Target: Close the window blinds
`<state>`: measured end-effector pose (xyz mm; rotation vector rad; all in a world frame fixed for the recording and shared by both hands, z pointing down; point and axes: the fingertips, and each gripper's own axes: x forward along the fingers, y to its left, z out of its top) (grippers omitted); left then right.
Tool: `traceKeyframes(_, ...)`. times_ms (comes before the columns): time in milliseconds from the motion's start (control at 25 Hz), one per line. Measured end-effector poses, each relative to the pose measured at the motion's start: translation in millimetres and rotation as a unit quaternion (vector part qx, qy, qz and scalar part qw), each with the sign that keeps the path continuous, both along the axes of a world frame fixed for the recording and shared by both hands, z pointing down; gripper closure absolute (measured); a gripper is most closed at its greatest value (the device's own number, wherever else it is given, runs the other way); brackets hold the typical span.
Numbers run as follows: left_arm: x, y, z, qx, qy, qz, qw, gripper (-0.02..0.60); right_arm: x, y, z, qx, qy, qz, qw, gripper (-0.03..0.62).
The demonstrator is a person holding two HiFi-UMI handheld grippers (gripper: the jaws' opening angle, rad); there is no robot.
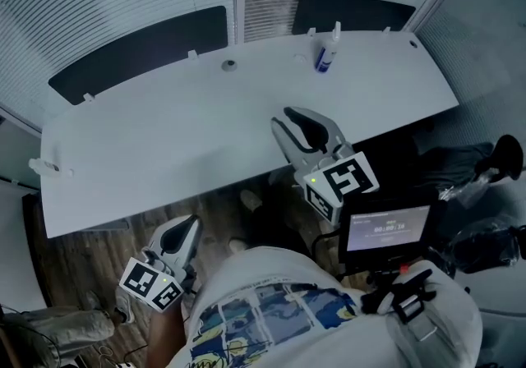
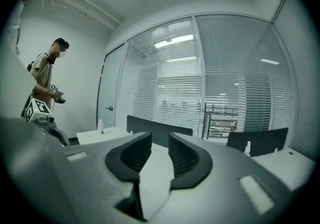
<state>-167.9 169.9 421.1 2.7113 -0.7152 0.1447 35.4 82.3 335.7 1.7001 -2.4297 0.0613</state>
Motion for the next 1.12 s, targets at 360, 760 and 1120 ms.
traceKeyframes(360, 0, -6, 1, -0.002, 0.002, -0.002, 1.0000, 0.580, -9, -2, 3, -0.004, 0.008, -0.011, 1.000, 0.523)
traceKeyframes(760, 4, -5, -1, -0.002, 0.001, 0.001, 1.0000, 0.580, -11, 1, 6, -0.011, 0.013, -0.016, 1.000, 0.525)
traceKeyframes(1120, 13, -7, 2, -0.001, -0.002, 0.002, 1.0000, 0.580, -7, 0, 12, -0.011, 0.011, -0.021, 1.000, 0.533)
